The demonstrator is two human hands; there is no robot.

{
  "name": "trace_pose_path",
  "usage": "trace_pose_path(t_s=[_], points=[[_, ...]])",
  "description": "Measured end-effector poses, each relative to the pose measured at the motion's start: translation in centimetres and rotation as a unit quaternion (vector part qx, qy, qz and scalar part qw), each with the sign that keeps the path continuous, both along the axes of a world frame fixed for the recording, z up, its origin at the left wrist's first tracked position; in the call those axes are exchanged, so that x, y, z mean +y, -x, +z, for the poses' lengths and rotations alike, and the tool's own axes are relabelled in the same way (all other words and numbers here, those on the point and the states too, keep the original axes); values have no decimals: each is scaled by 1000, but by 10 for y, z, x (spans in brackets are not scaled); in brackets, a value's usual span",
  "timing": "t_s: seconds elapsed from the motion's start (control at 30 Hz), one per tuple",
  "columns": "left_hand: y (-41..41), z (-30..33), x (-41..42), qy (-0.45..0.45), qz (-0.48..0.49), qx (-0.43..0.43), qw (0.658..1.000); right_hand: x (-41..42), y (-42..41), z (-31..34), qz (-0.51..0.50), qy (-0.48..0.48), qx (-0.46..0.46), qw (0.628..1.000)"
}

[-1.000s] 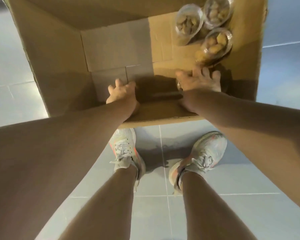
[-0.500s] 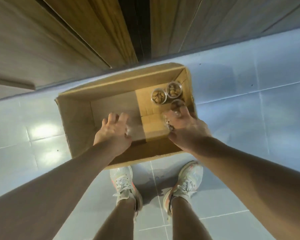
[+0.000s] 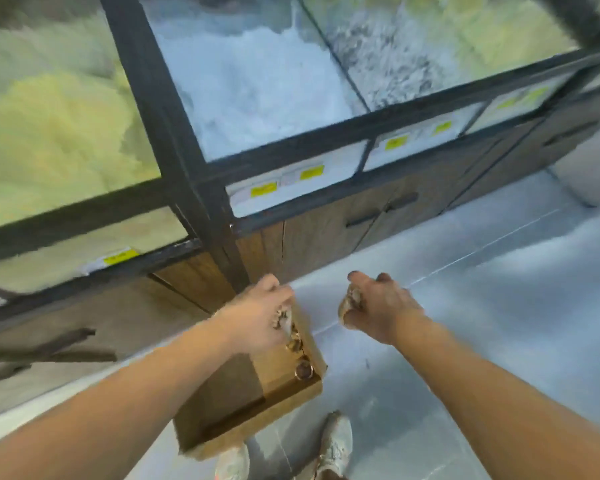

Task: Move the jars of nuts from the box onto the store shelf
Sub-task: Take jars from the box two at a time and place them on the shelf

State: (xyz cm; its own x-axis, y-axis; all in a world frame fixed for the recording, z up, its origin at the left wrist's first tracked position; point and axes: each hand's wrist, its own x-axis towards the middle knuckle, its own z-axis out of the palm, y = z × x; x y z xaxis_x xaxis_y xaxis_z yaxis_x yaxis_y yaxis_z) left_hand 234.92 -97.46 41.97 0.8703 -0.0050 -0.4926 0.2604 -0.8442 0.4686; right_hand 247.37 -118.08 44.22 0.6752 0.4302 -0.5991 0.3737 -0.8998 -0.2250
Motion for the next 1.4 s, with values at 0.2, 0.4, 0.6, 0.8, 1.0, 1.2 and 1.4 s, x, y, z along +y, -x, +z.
trace_pose_path(t_s=[0.2, 0.4, 0.6, 0.8, 1.0, 1.2, 1.4], points=[[-5, 182, -23, 1, -111, -63, 992, -58, 36, 156, -110, -50, -63, 991], [2, 313, -56, -15, -184, -142, 972, -103, 78, 278, -205, -105, -147, 962], [6, 389, -94, -26, -255, -173, 951, -153, 126, 366, -280, -117, -250, 920], [20, 440, -150, -14, -309, -203, 929, -213, 190, 423, -360, -96, -258, 891], [52, 468, -234, 8, -353, -239, 904, -289, 259, 459, -422, -66, -274, 862], [99, 489, -325, 34, -432, -259, 863, -371, 346, 478, -475, -30, -291, 830], [168, 497, -433, 50, -498, -264, 824, -455, 457, 491, -525, 5, -305, 794]])
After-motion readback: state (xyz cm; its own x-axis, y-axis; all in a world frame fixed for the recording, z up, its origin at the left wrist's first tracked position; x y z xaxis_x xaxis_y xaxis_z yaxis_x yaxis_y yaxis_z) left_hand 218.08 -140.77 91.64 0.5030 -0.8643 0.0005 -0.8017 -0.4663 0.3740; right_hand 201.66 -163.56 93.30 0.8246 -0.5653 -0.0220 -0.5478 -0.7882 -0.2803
